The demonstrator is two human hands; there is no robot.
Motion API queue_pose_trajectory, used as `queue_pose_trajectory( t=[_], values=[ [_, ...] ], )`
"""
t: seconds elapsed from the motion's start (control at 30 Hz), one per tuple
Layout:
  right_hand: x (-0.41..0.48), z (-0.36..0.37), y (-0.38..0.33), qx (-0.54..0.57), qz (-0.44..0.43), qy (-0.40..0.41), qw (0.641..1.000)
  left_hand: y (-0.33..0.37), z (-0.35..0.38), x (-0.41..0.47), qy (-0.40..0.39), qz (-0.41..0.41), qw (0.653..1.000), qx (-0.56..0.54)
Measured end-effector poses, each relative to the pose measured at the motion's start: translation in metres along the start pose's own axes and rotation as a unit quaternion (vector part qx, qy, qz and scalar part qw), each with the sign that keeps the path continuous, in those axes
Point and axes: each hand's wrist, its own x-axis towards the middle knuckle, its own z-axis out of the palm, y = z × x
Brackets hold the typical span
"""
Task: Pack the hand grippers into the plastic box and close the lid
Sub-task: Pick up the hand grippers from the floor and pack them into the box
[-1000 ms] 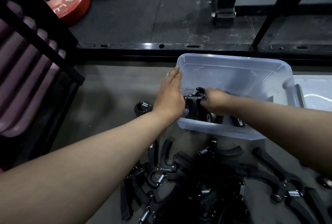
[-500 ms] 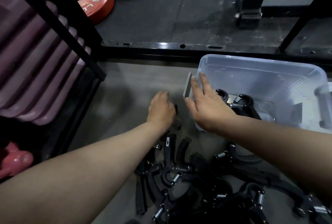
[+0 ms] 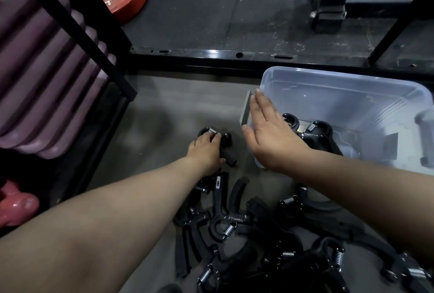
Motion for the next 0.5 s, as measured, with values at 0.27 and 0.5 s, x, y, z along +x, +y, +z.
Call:
queue_pose_trajectory(
  t=[0.27, 0.5],
  values=[
    [0.0007, 0.0009, 0.0006, 0.007, -0.004, 0.002, 1.000, 0.0004, 0.0019, 0.0026, 0.054, 0.031, 0.989, 0.136],
    [0.0008, 0.0003, 0.0012, 0.004, -0.006, 0.001, 1.000, -0.0049, 0.0007, 0.0020, 0.085, -0.004, 0.987, 0.138]
  ],
)
